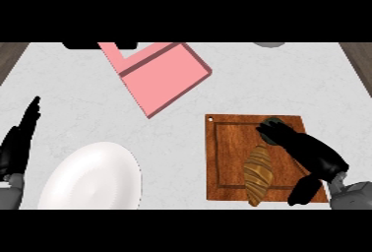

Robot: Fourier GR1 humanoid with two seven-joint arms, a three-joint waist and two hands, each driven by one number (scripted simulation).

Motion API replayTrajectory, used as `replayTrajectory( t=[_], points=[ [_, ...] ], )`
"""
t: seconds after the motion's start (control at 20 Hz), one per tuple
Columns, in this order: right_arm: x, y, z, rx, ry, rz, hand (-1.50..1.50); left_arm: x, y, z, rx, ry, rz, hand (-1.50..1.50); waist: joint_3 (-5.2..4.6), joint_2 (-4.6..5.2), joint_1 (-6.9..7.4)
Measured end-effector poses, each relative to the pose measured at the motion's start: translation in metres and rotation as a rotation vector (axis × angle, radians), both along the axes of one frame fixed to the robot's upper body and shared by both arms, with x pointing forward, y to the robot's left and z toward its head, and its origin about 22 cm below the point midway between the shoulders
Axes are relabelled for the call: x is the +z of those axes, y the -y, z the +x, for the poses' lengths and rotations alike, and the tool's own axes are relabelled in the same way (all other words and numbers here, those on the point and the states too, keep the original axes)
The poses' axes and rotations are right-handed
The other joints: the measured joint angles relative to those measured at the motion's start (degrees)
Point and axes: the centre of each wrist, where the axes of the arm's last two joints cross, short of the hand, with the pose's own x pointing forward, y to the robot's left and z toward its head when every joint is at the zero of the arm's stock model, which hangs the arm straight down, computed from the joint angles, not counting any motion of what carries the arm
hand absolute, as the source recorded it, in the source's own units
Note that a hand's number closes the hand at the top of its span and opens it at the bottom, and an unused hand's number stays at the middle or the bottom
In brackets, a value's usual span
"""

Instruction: Pick the croissant from the cutting board and place it in the cardboard box

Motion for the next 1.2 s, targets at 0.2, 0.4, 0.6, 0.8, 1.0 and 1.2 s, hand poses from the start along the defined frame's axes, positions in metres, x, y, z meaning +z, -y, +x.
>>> replayTrajectory(
  t=[0.2,0.4,0.6,0.8,1.0,1.2],
  points=[
    [0.0,-0.004,-0.004,0.016,0.002,0.023,-1.5,-0.003,0.005,-0.003,0.001,-0.003,-0.004,0.0,0.0,-0.02,-0.08],
    [0.0,-0.011,-0.008,0.044,-0.006,0.065,-1.5,0.002,-0.002,-0.002,0.004,-0.003,0.0,0.0,0.0,-0.02,-0.08],
    [0.005,-0.026,-0.011,0.077,0.005,0.095,-1.5,0.004,-0.007,-0.003,0.0,-0.002,-0.004,0.0,0.03,0.01,-0.08],
    [0.012,-0.035,-0.016,0.097,-0.001,0.094,-1.5,0.002,-0.004,0.004,0.007,-0.003,-0.004,0.0,0.06,0.06,-0.17],
    [0.007,-0.049,-0.018,0.092,-0.026,0.028,-1.5,-0.003,-0.003,0.004,0.008,-0.005,-0.008,0.0,0.04,0.05,-0.08],
    [-0.004,-0.054,-0.018,0.059,-0.049,-0.018,-1.5,-0.007,-0.001,0.003,0.003,0.001,-0.006,0.0,-0.01,-0.04,-0.02]
  ],
)
